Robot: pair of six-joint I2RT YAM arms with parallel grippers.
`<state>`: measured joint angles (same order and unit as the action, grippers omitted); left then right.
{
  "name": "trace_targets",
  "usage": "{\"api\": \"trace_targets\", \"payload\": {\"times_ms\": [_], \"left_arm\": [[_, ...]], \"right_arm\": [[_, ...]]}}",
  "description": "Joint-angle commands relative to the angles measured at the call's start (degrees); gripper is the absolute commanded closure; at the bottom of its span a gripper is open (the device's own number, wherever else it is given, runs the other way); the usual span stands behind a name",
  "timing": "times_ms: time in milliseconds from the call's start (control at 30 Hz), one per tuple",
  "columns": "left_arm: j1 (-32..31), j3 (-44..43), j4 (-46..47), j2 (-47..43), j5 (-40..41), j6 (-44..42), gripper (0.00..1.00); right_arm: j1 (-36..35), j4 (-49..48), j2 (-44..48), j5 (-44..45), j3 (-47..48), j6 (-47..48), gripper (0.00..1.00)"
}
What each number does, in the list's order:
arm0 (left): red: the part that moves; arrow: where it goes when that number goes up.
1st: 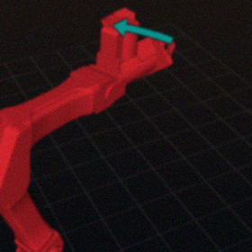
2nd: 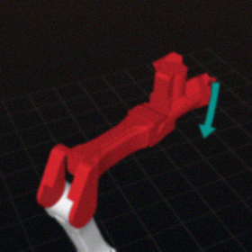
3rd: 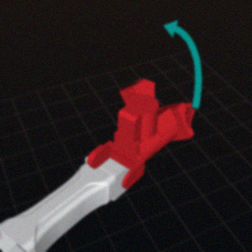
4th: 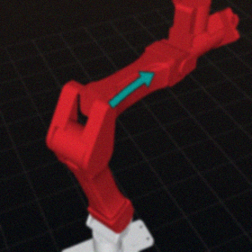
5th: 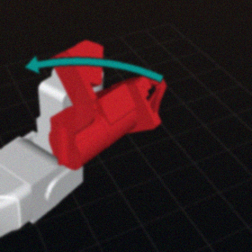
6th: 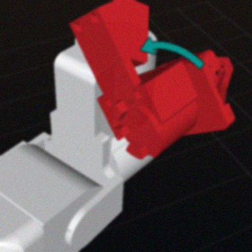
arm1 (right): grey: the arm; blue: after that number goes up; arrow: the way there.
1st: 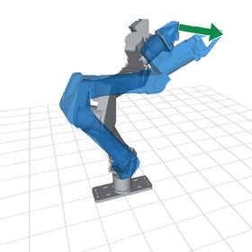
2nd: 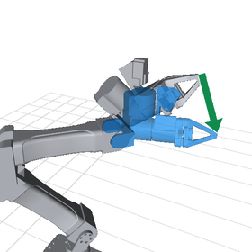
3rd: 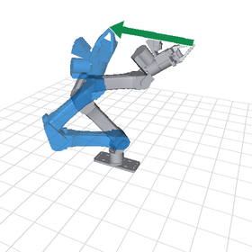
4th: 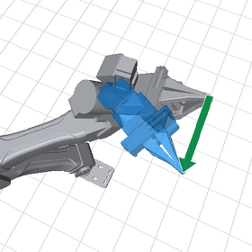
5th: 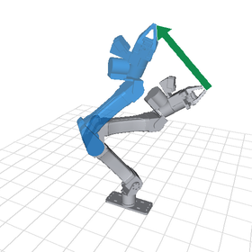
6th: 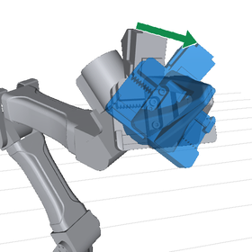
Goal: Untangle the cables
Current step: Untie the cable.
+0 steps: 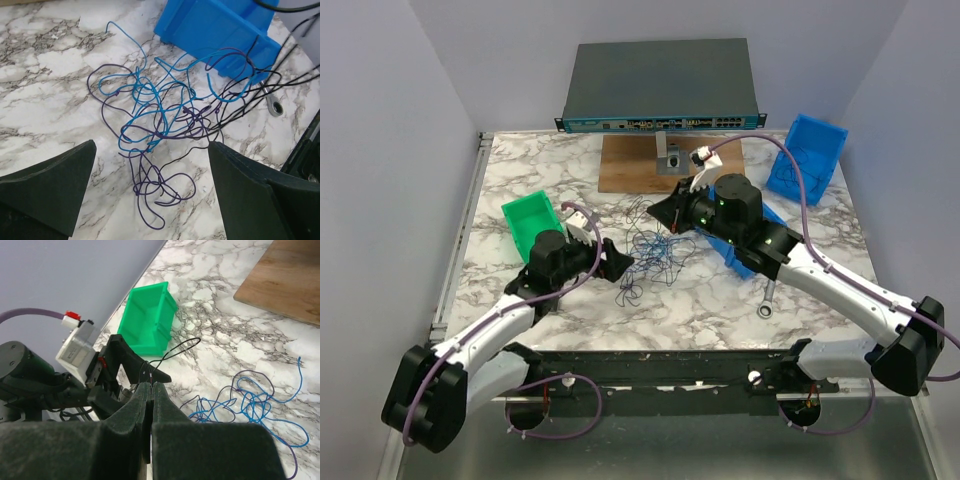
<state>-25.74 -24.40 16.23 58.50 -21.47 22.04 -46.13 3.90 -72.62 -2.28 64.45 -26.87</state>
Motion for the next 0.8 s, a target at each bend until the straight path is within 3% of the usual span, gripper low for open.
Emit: {"api": "trace_targets", "payload": {"times_ms": [0, 433, 667, 767], "left_arm": [[-0.2, 3.8, 7.0, -5.7, -0.1, 0.0, 0.01], [-0.4, 6.9, 9.5, -12.2, 0.2, -0.4, 0.01], [-0.4, 9.4, 11.0, -16.6, 2.9, -0.8, 0.01], [-0.4, 9.2, 9.7, -16.8, 5.5, -0.6, 0.01]], "right_arm": [[0.2, 1.8, 1.1, 0.1, 0.2, 0.9, 0.99], [-0.6, 0.3, -4.0, -4.1, -8.3, -3.9, 0.99], [-0.9, 2.3, -4.4, 0.1, -10.0, -2.5, 0.99], [-1.3, 5.2, -4.6, 6.2, -8.8, -1.5, 0.99]]}}
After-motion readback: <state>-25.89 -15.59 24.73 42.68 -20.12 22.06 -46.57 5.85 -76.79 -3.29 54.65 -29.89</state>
